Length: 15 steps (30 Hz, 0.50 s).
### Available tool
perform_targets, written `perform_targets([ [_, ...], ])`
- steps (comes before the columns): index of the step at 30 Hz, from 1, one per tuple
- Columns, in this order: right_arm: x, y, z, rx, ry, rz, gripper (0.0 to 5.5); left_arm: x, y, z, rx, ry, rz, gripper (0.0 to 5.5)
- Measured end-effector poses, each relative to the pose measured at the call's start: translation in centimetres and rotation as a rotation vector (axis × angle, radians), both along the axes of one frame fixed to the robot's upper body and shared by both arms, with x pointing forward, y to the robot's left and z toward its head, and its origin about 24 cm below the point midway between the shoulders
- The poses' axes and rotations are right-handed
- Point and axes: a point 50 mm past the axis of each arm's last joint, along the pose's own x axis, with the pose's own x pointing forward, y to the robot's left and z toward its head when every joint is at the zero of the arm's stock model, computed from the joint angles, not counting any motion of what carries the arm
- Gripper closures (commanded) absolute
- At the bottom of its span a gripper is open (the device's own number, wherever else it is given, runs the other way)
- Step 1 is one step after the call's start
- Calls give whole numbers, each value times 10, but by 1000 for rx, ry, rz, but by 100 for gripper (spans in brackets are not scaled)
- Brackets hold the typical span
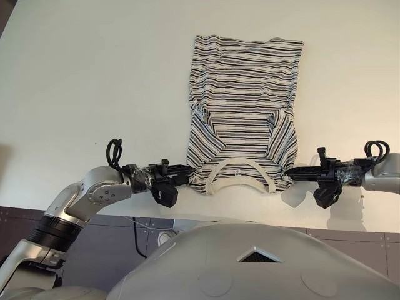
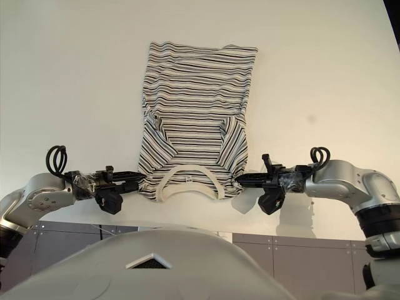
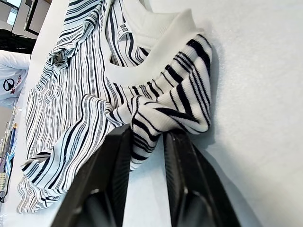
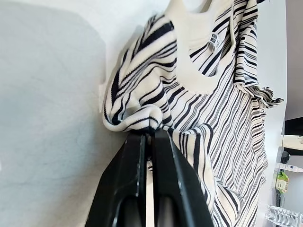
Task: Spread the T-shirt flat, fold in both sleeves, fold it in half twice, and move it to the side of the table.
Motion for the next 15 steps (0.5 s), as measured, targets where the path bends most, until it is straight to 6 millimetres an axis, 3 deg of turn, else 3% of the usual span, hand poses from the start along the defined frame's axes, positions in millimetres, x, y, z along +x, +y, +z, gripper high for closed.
perform_targets([
  [3,-3,0,-1,30,43,-44,540,-2,3,0,9,14,-6,539],
  [9,-11,-6,9,44,250,-195,540,-27,7,-1,-38,188,132,539],
  [15,-45,-17,24,20,778,-377,540,-63,4,16,-120,645,322,539],
])
